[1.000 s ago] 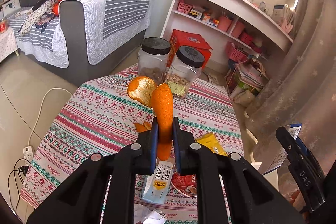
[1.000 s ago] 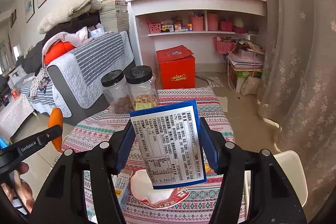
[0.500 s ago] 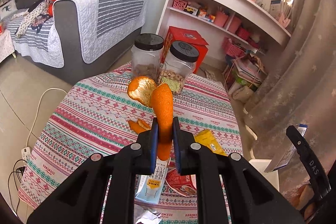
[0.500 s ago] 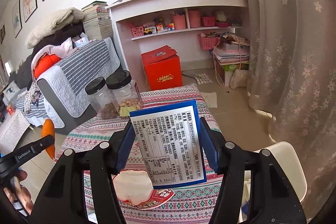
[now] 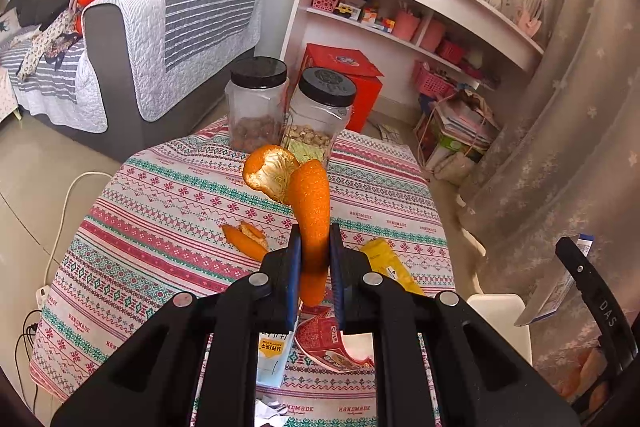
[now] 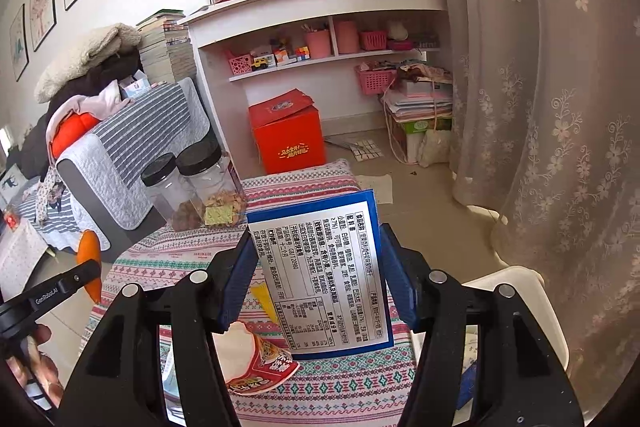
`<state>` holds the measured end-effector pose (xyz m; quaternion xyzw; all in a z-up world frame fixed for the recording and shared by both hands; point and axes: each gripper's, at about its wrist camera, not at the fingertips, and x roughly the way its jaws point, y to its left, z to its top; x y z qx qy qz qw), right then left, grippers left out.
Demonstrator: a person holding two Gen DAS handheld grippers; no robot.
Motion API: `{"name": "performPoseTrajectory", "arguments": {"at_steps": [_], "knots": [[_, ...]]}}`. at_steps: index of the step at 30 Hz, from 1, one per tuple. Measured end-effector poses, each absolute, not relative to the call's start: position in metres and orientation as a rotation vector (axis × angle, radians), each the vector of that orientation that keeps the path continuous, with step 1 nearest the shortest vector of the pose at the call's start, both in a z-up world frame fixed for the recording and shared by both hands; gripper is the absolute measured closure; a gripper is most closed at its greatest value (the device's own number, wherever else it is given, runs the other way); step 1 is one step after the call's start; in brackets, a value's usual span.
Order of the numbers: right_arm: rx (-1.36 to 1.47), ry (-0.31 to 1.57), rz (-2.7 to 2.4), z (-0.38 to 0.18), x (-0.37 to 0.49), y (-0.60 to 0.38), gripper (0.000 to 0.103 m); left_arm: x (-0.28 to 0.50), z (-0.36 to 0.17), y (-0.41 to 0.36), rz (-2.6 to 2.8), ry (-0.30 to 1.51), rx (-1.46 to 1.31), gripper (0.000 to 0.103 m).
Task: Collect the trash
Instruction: 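Lift the peel and card and carry both to the white bin, releasing them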
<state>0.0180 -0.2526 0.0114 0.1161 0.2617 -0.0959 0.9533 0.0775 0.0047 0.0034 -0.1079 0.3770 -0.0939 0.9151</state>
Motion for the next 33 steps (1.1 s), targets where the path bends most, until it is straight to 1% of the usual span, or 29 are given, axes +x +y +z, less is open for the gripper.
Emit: {"name": "performPoseTrajectory", "arguments": {"at_steps": [16, 24, 28, 33], "knots": [[0.264, 0.528, -0.290, 0.009, -0.015, -0.304, 0.046, 0.071, 0.001, -0.037, -0.239, 0.776, -0.159, 0.090], [0.237, 0.521, -0.446, 0.000, -0.053, -0.351, 0.046, 0.061, 0.006, -0.068, -0.301, 0.769, -0.119, 0.090], [0.248, 0.550, -0.500, -0.013, -0.070, -0.375, 0.046, 0.052, 0.010, -0.091, -0.359, 0.774, -0.102, 0.090], [0.321, 0.657, -0.537, -0.041, -0.074, -0.392, 0.045, 0.041, 0.012, -0.133, -0.458, 0.798, -0.053, 0.090]]}}
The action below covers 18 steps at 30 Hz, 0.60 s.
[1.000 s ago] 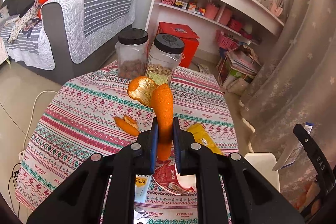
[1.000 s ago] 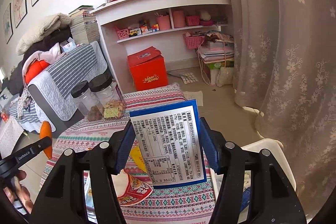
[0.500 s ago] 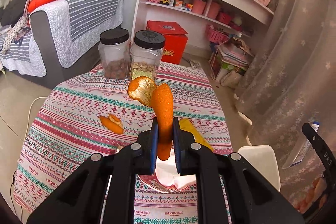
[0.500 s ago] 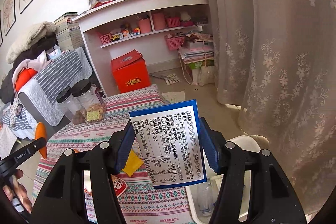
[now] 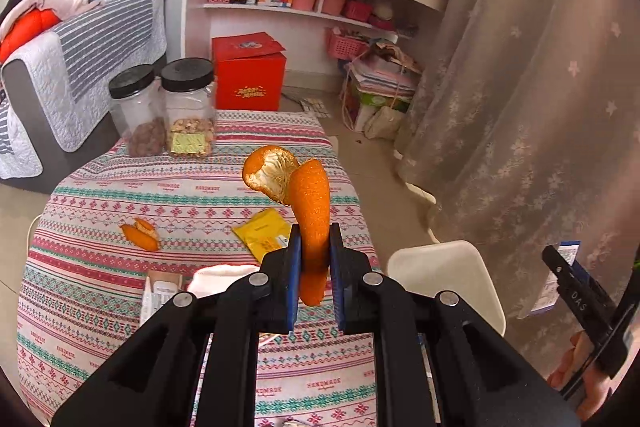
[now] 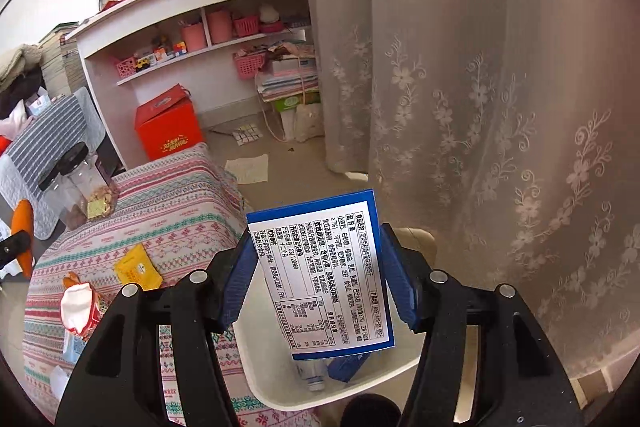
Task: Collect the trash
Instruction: 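Lift the peel and card and carry both to the white bin, releasing them, then move both tools back over the table toward the tissue and noodle cup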
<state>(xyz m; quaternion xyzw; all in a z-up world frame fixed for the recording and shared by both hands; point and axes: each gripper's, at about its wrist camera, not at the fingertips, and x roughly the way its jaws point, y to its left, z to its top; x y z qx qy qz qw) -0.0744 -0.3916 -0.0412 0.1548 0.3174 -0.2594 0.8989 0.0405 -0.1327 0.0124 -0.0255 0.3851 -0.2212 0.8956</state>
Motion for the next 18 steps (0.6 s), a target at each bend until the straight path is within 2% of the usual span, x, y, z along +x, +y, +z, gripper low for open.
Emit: {"name": "performPoseTrajectory", "arguments": {"at_steps": [4, 6, 8, 11, 13, 17, 18], "knots": [[0.450, 0.762, -0.588, -0.075, -0.067, -0.403, 0.044, 0.043, 0.006, -0.178, -0.570, 0.880, -0.079, 0.089], [0.494, 0.781, -0.639, -0.087, -0.070, -0.405, 0.036, 0.046, 0.002, -0.206, -0.614, 0.923, -0.078, 0.090], [0.517, 0.770, -0.710, -0.093, -0.077, -0.405, 0.011, 0.047, -0.002, -0.238, -0.673, 0.962, -0.056, 0.089], [0.538, 0.759, -0.760, -0.099, -0.082, -0.404, 0.008, 0.048, -0.007, -0.280, -0.727, 1.018, -0.033, 0.086], [0.554, 0.757, -0.785, -0.102, -0.083, -0.408, 0.007, 0.053, -0.012, -0.299, -0.749, 1.072, -0.043, 0.075], [0.600, 0.774, -0.739, -0.104, -0.082, -0.405, 0.007, 0.050, -0.001, -0.296, -0.749, 1.057, -0.100, 0.071], [0.606, 0.770, -0.726, -0.103, -0.081, -0.404, 0.007, 0.047, 0.003, -0.291, -0.744, 1.037, -0.094, 0.066]]}}
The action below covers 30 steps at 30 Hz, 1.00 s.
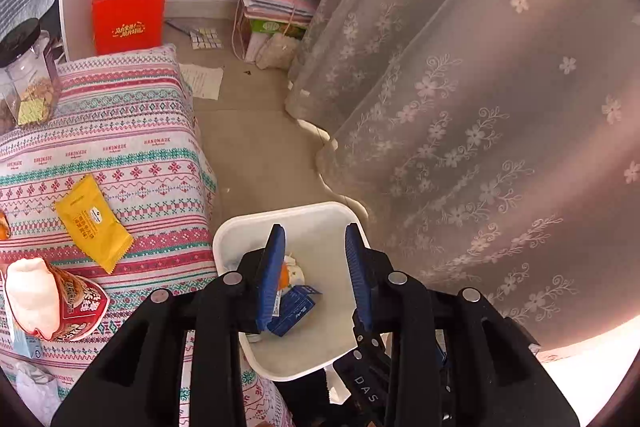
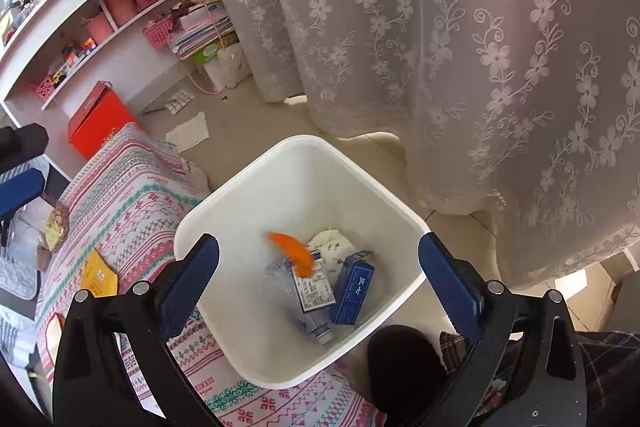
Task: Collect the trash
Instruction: 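Move both tools back over the table toward the tissue and noodle cup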
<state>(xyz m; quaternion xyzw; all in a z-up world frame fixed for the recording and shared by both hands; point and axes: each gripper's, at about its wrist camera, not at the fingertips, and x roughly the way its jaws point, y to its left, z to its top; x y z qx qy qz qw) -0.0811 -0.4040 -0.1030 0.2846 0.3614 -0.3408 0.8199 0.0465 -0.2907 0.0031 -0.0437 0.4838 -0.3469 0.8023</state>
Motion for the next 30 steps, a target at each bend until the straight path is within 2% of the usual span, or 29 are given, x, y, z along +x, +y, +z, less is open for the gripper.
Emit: {"name": "performPoseTrajectory", "arguments": {"at_steps": [1, 3, 9, 13, 19, 30], "knots": [[0.612, 0.763, -0.710, -0.101, -0.080, -0.402, 0.007, 0.044, 0.007, -0.286, -0.731, 1.016, -0.079, 0.060], [0.617, 0.748, -0.679, -0.096, -0.079, -0.397, 0.007, 0.041, 0.013, -0.272, -0.695, 0.978, -0.039, 0.055], [0.584, 0.726, -0.567, -0.082, -0.065, -0.372, 0.007, 0.045, 0.013, -0.205, -0.554, 0.953, 0.017, 0.043], [0.541, 0.737, -0.458, -0.075, -0.052, -0.347, 0.007, 0.055, 0.009, -0.147, -0.442, 0.972, 0.028, 0.038], [0.418, 0.750, -0.295, -0.062, -0.033, -0.298, 0.007, 0.069, -0.015, -0.071, -0.283, 1.078, 0.080, 0.037], [0.289, 0.803, -0.143, -0.060, -0.013, -0.248, 0.007, 0.045, -0.117, 0.011, -0.133, 1.400, 0.025, 0.037]]}}
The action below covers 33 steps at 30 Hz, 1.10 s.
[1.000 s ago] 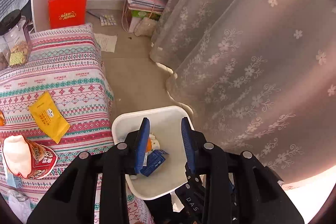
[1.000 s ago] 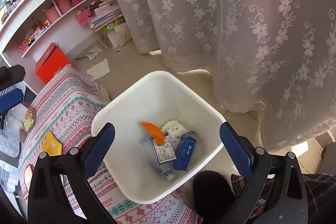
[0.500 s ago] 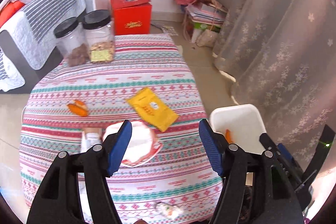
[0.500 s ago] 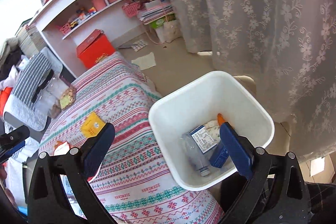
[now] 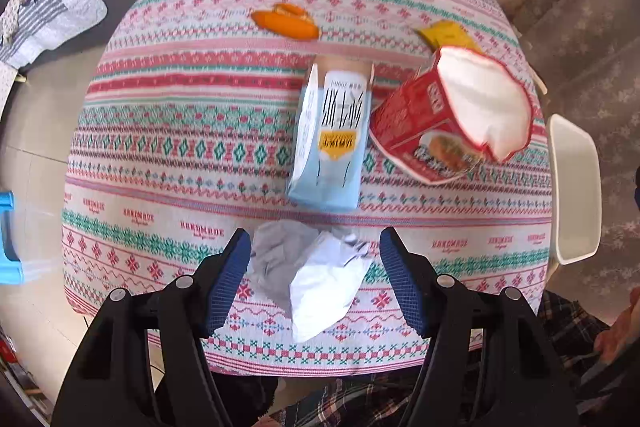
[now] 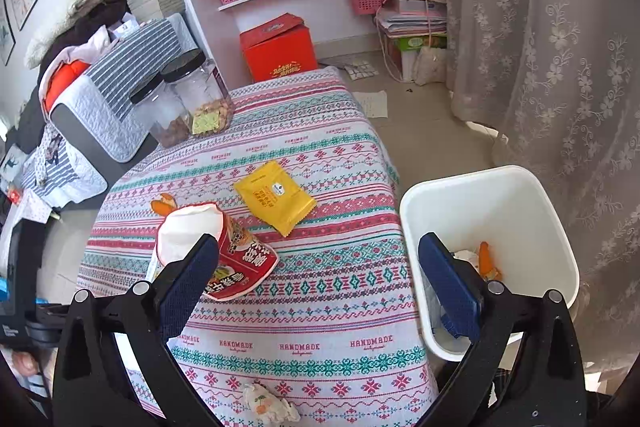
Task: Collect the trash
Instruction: 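Move both tools back over the table toward the tissue and noodle cup, then grasp the crumpled white tissue with the left tool while the right tool grasps the red noodle cup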
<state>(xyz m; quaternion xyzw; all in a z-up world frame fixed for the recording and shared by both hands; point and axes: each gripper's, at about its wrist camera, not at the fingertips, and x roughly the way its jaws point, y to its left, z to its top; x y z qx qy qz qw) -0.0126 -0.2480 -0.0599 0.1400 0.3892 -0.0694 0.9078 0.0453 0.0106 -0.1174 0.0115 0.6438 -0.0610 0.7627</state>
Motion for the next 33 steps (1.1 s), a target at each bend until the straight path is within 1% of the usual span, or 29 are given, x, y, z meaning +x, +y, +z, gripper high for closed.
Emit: {"name": "performPoseTrajectory", "arguments": {"at_steps": [4, 14, 15, 16, 18, 20, 21, 28, 33], "knots": [[0.267, 0.831, -0.129, -0.065, -0.007, -0.239, 0.007, 0.033, -0.138, 0.020, -0.128, 1.442, -0.036, 0.037], [0.215, 0.888, -0.115, -0.079, 0.005, -0.226, 0.007, 0.016, -0.131, 0.011, -0.204, 1.392, -0.039, 0.038], [0.207, 0.892, -0.112, -0.080, 0.007, -0.225, 0.007, 0.016, -0.132, 0.008, -0.213, 1.398, -0.032, 0.040], [0.194, 0.891, -0.109, -0.081, 0.008, -0.224, 0.007, 0.016, -0.136, 0.007, -0.218, 1.407, -0.025, 0.047], [0.159, 0.888, -0.097, -0.082, 0.012, -0.219, 0.007, 0.020, -0.147, 0.006, -0.218, 1.431, -0.017, 0.057], [0.121, 0.891, -0.060, -0.083, 0.018, -0.214, 0.007, 0.022, -0.147, 0.007, -0.225, 1.418, -0.022, 0.059], [0.103, 0.895, -0.034, -0.083, 0.021, -0.211, 0.007, 0.021, -0.144, 0.008, -0.232, 1.409, -0.027, 0.064], [-0.132, 0.889, 0.224, -0.079, 0.047, -0.175, 0.007, 0.025, -0.108, 0.039, -0.258, 1.298, -0.158, 0.065], [-0.317, 0.925, 0.433, -0.091, 0.061, -0.155, 0.007, 0.034, -0.082, 0.073, -0.241, 1.211, -0.250, 0.065]]}}
